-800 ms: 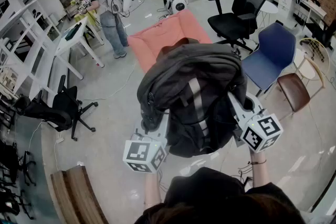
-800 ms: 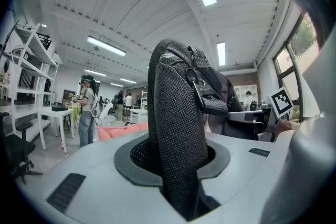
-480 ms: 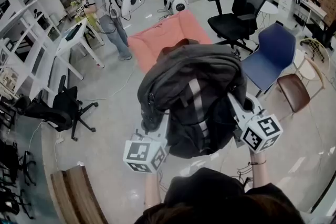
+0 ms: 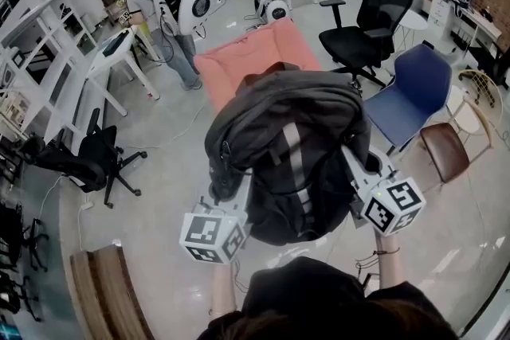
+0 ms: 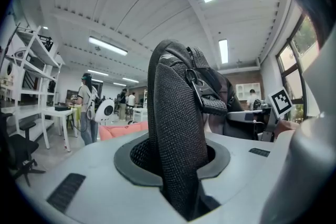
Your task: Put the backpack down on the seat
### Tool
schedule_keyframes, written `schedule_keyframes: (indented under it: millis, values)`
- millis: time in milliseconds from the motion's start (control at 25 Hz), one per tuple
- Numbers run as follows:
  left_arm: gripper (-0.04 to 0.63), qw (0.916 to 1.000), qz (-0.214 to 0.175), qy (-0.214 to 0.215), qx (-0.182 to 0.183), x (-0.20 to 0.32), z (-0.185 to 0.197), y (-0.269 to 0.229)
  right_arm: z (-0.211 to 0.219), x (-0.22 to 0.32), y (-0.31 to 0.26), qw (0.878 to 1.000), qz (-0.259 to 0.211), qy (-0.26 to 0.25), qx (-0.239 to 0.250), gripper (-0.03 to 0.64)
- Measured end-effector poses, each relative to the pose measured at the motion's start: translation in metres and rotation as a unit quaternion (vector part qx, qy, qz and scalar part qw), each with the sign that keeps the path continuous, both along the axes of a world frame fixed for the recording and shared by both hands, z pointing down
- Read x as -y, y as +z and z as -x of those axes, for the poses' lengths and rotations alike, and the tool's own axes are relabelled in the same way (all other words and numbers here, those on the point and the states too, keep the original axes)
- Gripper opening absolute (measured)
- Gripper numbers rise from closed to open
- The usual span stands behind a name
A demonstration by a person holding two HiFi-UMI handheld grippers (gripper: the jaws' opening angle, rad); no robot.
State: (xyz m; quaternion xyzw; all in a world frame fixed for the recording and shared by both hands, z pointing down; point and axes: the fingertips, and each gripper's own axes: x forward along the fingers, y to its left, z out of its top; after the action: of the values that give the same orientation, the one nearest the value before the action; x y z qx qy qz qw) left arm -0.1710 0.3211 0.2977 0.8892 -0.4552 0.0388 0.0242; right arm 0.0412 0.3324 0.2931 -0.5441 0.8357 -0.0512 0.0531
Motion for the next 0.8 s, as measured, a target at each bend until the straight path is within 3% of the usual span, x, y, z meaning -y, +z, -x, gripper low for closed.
schedule_keyframes:
  millis: [160,400,800]
  values:
    - [0.126,0.9999,0.005,-0.014,-0.005,0.007,0.005,0.005,0.005,0.012,0.003,1.000,0.003,-0.010,-0.002,0.049]
    - [0.126,0.9997,0.015,-0.018,0.003,0.034,-0.022,0.007,-0.022,0.040,0.008,1.000,0.016,-0.017,0.006,0.049]
    - [0.126,0.9992,0.035,-0.012,-0.010,0.124,-0.034,0.028,-0.033,0.128,0.023,0.999,0.034,-0.011,0.001,0.049]
